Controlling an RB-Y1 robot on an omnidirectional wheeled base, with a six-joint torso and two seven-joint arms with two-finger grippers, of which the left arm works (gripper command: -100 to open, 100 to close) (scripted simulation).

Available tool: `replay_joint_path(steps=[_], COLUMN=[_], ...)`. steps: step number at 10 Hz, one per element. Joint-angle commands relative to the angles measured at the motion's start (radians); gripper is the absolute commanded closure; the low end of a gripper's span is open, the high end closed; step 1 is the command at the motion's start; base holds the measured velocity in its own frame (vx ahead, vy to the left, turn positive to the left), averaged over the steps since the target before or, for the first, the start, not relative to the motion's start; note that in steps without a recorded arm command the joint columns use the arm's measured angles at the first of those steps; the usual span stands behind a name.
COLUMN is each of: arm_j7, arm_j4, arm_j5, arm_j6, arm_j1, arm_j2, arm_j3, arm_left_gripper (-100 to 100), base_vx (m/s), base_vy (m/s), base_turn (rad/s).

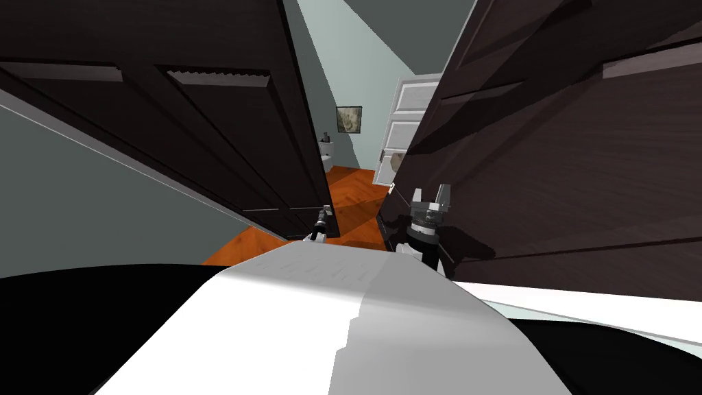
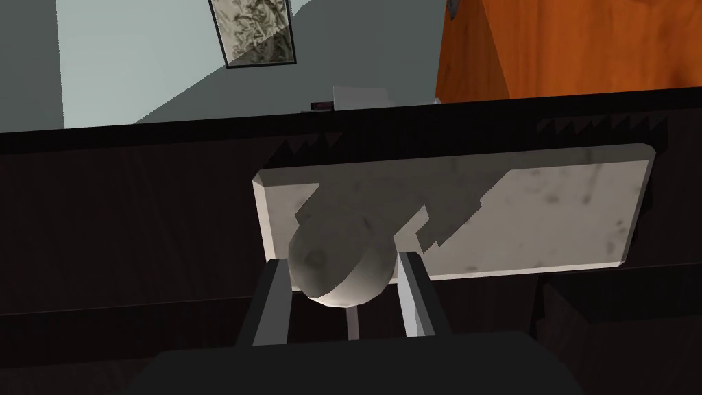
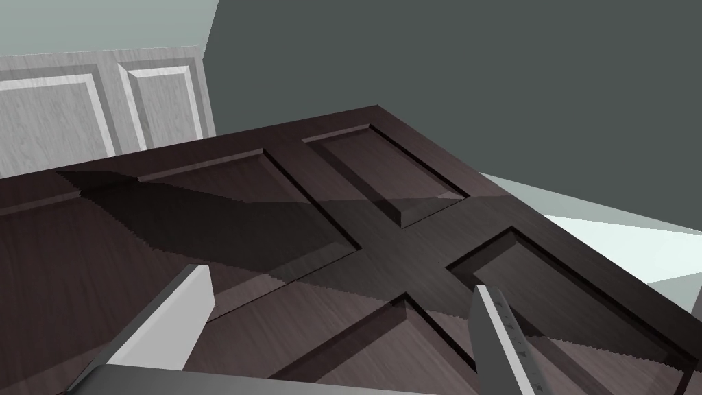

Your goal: Push the door open

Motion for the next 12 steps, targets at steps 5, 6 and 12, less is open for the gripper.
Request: replay_joint_path(steps=[5, 6, 12], arm_j7=[-0.021, -0.020, -0.027], arm_j4=[0.001, -0.008, -0.012], arm_j5=[0.029, 0.024, 0.027], arm_j6=[-0.003, 0.000, 0.004], arm_j1=[-0.004, 0.001, 0.002], arm_j2=[0.015, 0.008, -0.002], arm_j3=[0.057, 0.046, 0.048], arm_left_gripper=[100, -100, -100], base_vx=[0.127, -0.035, -0.204], base_vy=[-0.039, -0.067, -0.108], base_turn=[0.056, 0.075, 0.037])
